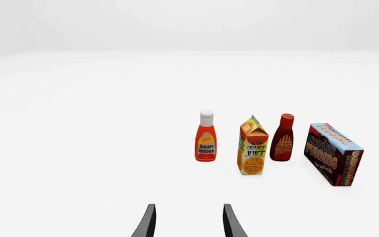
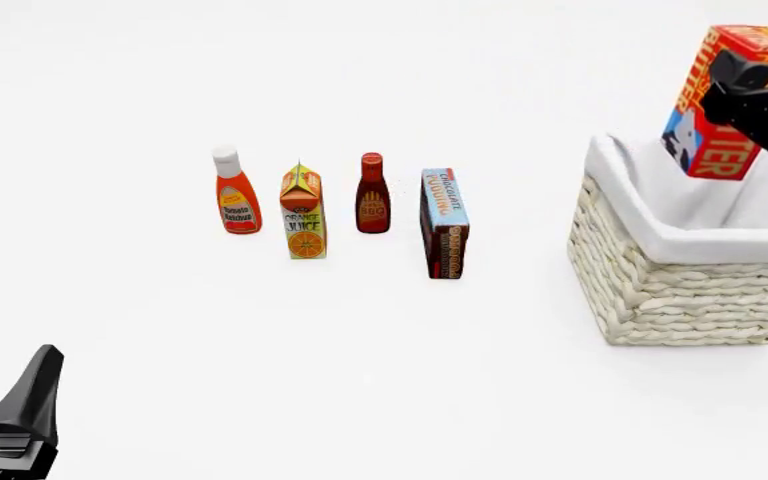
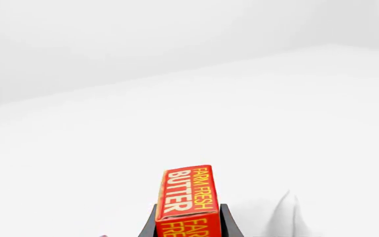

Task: Pick the butter and place it in the basket.

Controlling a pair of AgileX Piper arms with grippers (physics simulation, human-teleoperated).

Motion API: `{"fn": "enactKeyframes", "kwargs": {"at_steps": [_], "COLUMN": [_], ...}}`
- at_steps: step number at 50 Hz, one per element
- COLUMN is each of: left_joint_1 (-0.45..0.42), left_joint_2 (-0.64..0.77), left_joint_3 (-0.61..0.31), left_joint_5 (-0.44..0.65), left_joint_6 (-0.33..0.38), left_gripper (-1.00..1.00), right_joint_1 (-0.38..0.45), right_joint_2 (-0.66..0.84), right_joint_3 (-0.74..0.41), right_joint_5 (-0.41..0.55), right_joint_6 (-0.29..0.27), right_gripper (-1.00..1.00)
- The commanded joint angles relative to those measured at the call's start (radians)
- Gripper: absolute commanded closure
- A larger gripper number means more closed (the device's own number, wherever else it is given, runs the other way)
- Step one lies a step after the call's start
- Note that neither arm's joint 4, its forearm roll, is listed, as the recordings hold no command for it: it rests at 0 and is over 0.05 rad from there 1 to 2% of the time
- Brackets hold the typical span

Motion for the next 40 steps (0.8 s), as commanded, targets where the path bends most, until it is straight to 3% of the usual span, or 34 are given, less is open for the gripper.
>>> {"fn": "enactKeyframes", "kwargs": {"at_steps": [1,40], "left_joint_1": [0.000,0.000], "left_joint_2": [0.000,0.000], "left_joint_3": [0.000,0.000], "left_joint_5": [0.000,0.000], "left_joint_6": [0.000,0.000], "left_gripper": [-1.00,-1.00], "right_joint_1": [-0.019,-0.048], "right_joint_2": [0.018,0.104], "right_joint_3": [-0.009,0.010], "right_joint_5": [-0.028,-0.100], "right_joint_6": [0.022,0.019], "right_gripper": [1.00,1.00]}}
